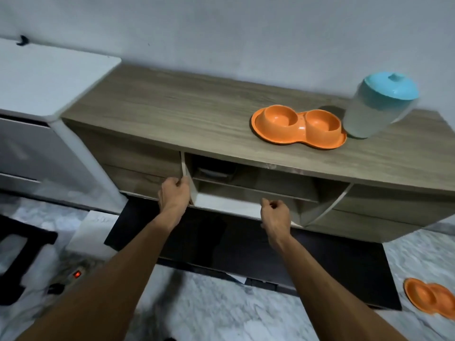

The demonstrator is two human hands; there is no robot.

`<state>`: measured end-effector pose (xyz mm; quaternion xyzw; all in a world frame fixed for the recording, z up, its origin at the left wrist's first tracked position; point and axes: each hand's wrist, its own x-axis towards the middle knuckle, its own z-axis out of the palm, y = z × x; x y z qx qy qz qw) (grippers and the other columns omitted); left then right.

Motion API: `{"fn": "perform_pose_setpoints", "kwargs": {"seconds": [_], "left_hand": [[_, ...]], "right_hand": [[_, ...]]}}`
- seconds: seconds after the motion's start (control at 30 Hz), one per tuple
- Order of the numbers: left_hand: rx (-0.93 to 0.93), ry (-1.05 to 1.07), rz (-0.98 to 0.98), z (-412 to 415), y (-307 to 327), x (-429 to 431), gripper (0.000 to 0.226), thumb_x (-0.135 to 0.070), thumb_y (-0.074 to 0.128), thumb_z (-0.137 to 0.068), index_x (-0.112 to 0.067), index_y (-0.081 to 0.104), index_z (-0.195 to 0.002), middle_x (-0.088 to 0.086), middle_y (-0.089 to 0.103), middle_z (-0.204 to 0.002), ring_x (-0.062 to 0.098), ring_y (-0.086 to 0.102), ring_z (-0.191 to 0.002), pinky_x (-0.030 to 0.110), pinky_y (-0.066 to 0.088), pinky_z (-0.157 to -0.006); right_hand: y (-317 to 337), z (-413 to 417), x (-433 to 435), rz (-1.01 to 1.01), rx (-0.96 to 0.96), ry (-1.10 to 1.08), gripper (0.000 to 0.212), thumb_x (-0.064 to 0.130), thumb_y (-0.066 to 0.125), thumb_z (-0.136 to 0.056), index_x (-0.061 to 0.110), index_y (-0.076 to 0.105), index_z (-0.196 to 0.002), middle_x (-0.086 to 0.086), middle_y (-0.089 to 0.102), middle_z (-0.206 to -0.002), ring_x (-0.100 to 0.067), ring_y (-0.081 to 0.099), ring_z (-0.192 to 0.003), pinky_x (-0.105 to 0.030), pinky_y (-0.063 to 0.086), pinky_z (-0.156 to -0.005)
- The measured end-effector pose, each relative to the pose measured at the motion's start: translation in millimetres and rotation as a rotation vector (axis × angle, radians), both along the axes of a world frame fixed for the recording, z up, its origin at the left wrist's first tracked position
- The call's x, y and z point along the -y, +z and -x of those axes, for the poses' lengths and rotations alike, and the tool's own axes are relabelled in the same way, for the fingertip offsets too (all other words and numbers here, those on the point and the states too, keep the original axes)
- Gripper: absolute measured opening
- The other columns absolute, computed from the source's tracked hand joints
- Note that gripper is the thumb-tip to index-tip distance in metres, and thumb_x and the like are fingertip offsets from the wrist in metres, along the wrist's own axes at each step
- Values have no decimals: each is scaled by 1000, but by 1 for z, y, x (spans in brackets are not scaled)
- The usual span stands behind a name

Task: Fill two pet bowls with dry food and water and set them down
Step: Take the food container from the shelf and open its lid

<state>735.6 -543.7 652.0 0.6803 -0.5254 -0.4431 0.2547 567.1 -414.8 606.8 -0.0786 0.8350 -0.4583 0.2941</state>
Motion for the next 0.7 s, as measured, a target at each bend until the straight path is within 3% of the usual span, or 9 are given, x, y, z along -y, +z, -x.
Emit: {"fn": "perform_pose_setpoints", "kwargs": {"seconds": [0.23,0.33,0.47,0.57,0.7], "left_hand": [[-87,-188,132,27,-88,50,39,-40,48,-100,-10,64,-118,4,61,-99,18,51,-91,27,35,-78],[-109,-250,142,42,-117,67,45,-43,39,-103,-9,57,-126,9,58,-108,23,53,-101,28,33,-81],[-150,-242,100,58,-137,84,58,-45,31,-104,-4,40,-143,18,47,-142,33,46,-130,36,36,-98],[-155,-223,106,69,-149,95,53,-41,30,-104,-4,42,-140,19,50,-137,33,50,-119,35,35,-89],[-201,-204,133,82,-163,104,50,-35,29,-105,-3,42,-141,19,49,-140,35,48,-126,35,37,-97]], "right_hand": [[-80,-6,70,139,-111,46,21,37,56,-94,18,62,-97,-2,68,-90,-28,65,-96,-49,53,-94],[-100,0,99,224,-162,14,25,37,56,-95,14,63,-100,-7,69,-95,-30,65,-98,-45,53,-94],[-106,7,127,264,-213,-17,35,32,52,-97,5,61,-118,-10,65,-109,-27,58,-104,-26,39,-86],[-113,12,145,278,-204,-11,35,29,50,-99,3,59,-120,-10,60,-108,-24,54,-96,-26,37,-82],[-128,16,165,291,-190,0,44,30,51,-98,3,53,-133,-17,59,-131,-33,56,-118,-30,41,-95]]}}
